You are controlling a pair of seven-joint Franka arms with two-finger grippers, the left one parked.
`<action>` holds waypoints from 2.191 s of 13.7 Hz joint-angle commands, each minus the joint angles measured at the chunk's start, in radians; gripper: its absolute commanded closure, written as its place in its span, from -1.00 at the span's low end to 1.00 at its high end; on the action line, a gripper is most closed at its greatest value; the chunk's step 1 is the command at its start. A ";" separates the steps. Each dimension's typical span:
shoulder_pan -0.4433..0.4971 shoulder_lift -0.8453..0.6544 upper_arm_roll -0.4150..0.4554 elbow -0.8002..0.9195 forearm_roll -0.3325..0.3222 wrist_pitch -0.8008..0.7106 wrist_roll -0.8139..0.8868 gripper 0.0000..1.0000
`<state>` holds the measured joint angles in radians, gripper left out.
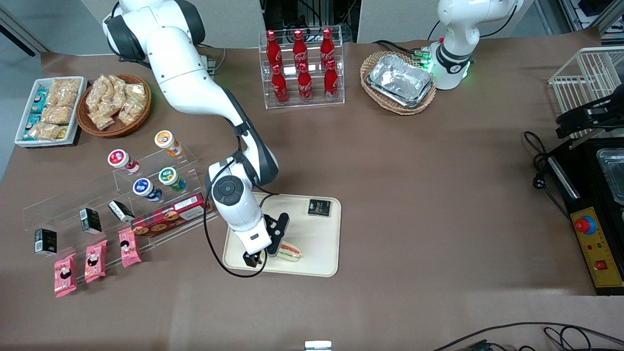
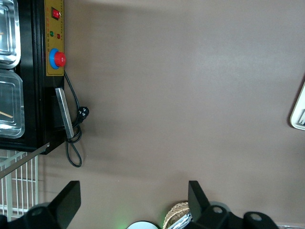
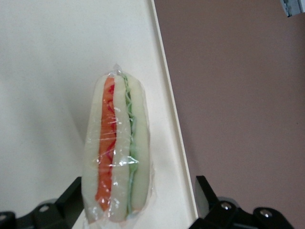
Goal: Place sandwich on tray
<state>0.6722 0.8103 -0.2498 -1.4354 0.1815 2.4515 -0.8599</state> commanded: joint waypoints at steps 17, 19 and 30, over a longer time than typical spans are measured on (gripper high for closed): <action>-0.192 -0.529 -0.012 -0.037 0.133 -0.669 0.149 -1.00; -0.192 -0.586 -0.012 -0.039 0.125 -0.716 0.295 -1.00; -0.554 -0.893 0.204 -0.227 -0.141 -0.763 0.640 -1.00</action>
<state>0.1919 0.0511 -0.0723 -1.4979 0.0967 1.5890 -0.2517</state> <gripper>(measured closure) 0.000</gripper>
